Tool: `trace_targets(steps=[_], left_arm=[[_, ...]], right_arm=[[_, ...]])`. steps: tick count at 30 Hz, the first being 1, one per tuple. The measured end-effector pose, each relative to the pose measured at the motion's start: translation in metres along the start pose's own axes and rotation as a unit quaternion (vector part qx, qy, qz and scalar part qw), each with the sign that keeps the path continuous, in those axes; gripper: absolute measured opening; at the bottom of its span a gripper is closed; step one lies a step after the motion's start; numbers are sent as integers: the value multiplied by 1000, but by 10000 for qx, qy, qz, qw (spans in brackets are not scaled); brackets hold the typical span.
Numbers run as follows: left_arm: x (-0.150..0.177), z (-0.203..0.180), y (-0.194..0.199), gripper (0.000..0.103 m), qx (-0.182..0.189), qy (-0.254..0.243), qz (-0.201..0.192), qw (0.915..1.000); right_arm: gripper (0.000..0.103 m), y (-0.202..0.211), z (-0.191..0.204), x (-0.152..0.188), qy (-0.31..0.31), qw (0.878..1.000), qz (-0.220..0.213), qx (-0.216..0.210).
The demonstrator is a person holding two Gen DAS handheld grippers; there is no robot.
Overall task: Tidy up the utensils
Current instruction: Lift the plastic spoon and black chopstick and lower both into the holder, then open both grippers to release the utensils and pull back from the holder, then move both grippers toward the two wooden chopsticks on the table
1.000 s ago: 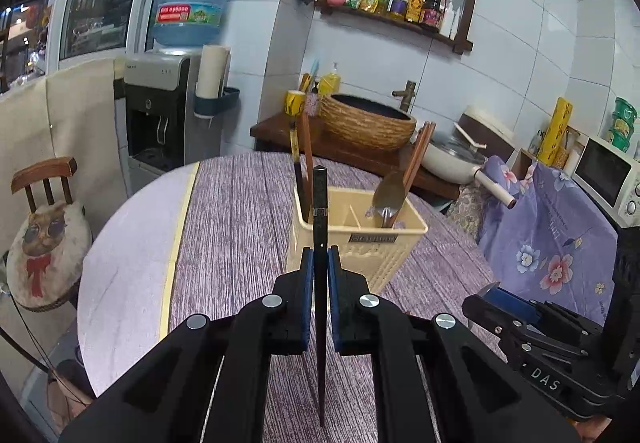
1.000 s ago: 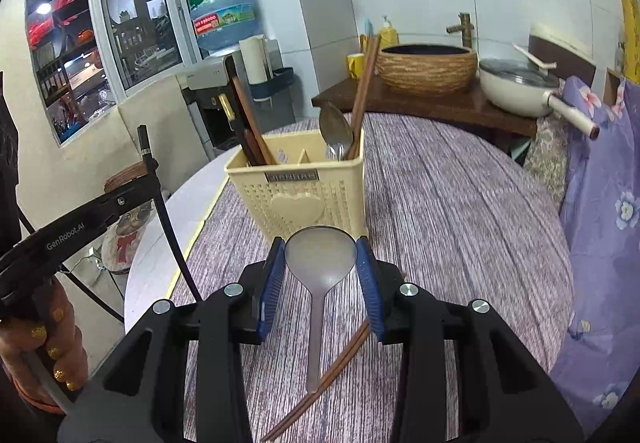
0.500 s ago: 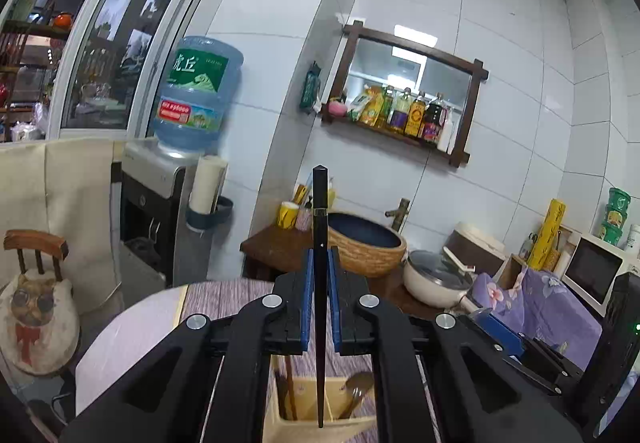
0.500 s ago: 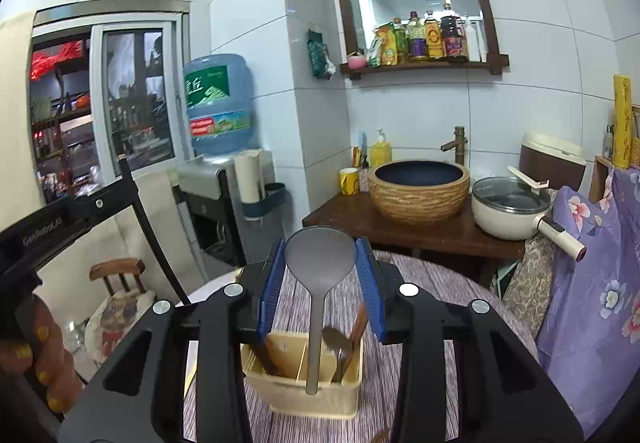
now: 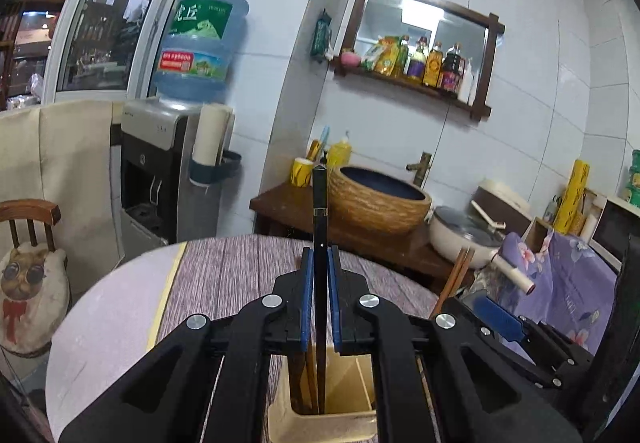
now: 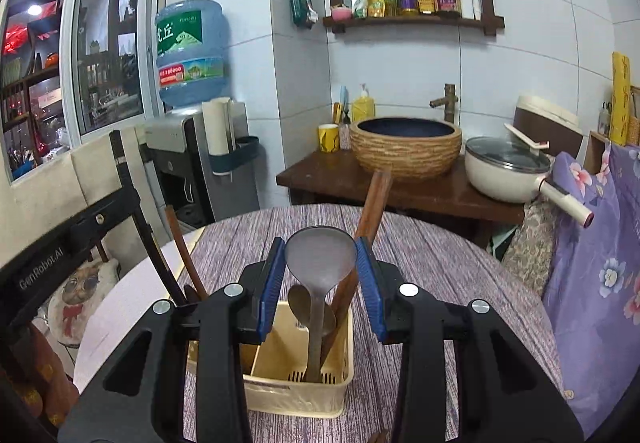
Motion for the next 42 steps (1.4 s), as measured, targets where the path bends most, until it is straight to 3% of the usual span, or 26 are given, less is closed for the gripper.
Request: trace_targets(steps=[12,19,21,23,26,30,34,42], left_arm=[[42,10,-15,8,-49,-154,440,9989],[46,9,-3,11,18,-378,387,9985],[47,11,5,19,17,-394,346,9986],[50,14,20,39,-3,-406,238,9989],[55,20,40,49,-64,-412,140,9990],[71,35,62,58,-123,-140,300,9994],[98,53,75,60,-272,247,672,9971],[153,68,92,60,-389,635,1243,9894]], right_arm=[[37,-14,0,42,146,9993,328,26],[39,-14,-4,50,186,9993,327,68],[48,-9,-5,51,225,9993,300,55],[58,3,-8,52,267,9995,163,83],[66,21,-13,54,326,9993,-4,183],[74,48,-21,66,367,9985,-15,394],[83,65,-26,95,398,9971,421,503],[84,64,-12,190,509,9798,1816,666]])
Point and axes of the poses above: each gripper's, at about its wrist camera, not at the fingertips, and y roughly against the way its jaws point, z to its left, x to its underside, the point moved 4 cm from there along -y, roughly the way its jaws point, and after that the axes turned 4 degrees about x, right-handed, at the moved point
